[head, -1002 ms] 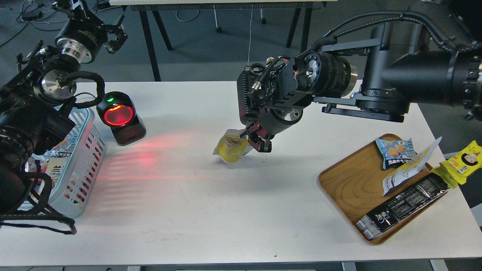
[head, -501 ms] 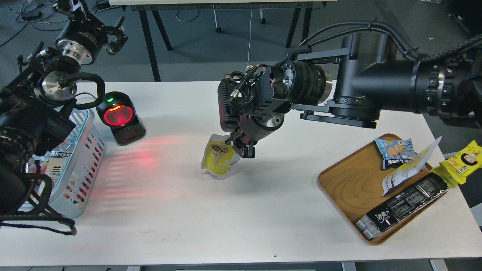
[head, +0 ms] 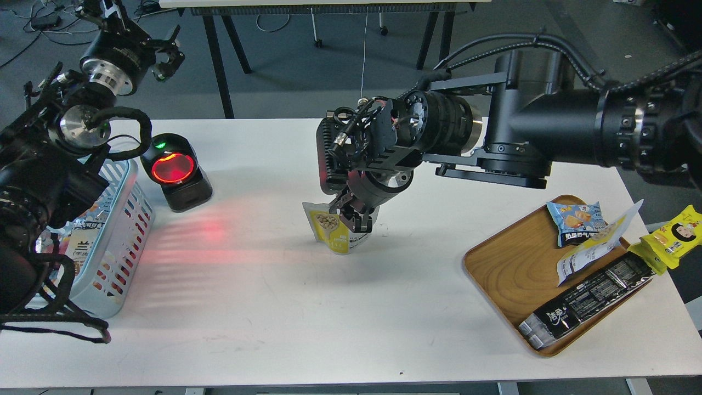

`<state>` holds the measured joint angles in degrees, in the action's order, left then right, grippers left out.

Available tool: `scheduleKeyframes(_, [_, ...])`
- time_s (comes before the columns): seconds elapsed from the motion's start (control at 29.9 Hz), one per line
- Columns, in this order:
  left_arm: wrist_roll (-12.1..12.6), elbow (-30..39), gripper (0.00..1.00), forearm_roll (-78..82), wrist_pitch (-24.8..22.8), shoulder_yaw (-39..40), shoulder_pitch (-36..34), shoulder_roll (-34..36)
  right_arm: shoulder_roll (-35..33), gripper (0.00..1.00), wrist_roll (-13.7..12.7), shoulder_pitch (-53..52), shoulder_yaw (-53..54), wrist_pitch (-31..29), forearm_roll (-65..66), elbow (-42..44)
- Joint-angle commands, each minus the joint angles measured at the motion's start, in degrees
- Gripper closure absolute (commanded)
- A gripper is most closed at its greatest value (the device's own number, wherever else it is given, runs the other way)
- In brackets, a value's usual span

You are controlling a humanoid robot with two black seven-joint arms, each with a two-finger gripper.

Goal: Scan snack and place in basket
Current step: 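Release the pouch and withdraw the right gripper away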

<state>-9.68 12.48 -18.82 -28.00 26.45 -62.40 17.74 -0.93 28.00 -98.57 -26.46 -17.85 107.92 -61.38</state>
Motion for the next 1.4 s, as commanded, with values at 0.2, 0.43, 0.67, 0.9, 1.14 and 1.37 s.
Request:
scheduleKeyframes(0.2, [0.01,0.0,0.0,-0.07,0.0,0.35,-0.61,0.45,-8.02,0.57,0.0,-4.43,2.19,0.36,-7.71,-6.19])
scheduleKeyframes(0.43, [1.07,0.52,0.0,2.11,0.0,-0.17,-3.15,1.86,-22.25,0.26,0.0,-5.24,10.97,0.45,-16.33,-11.91])
scheduleKeyframes(0.67, [2.56,0.88,0.02,13.44,0.0,-0.09,-8.34,2.21,-32.72,0.06,0.0,6.7,26.26,-0.17,-33.0,-11.39])
scheduleKeyframes(0.9, [2.48,1.23,0.06,30.23,0.0,-0.09,-16.07,3.7,-39.75,0.02,0.0,15.15,33.57,0.01,-51.74,-10.69])
scheduleKeyframes(1.14, [2.21,19.74,0.06,49.12,0.0,0.0,-19.07,7.3,-40.82,0.01,0.0,20.25,36.3,0.27,-72.91,0.11])
scheduleKeyframes(1.37, [2.04,42.42,0.07,69.16,0.0,0.18,-20.21,7.74,-36.77,0.01,0.0,23.41,37.35,-1.83,-96.9,11.18])
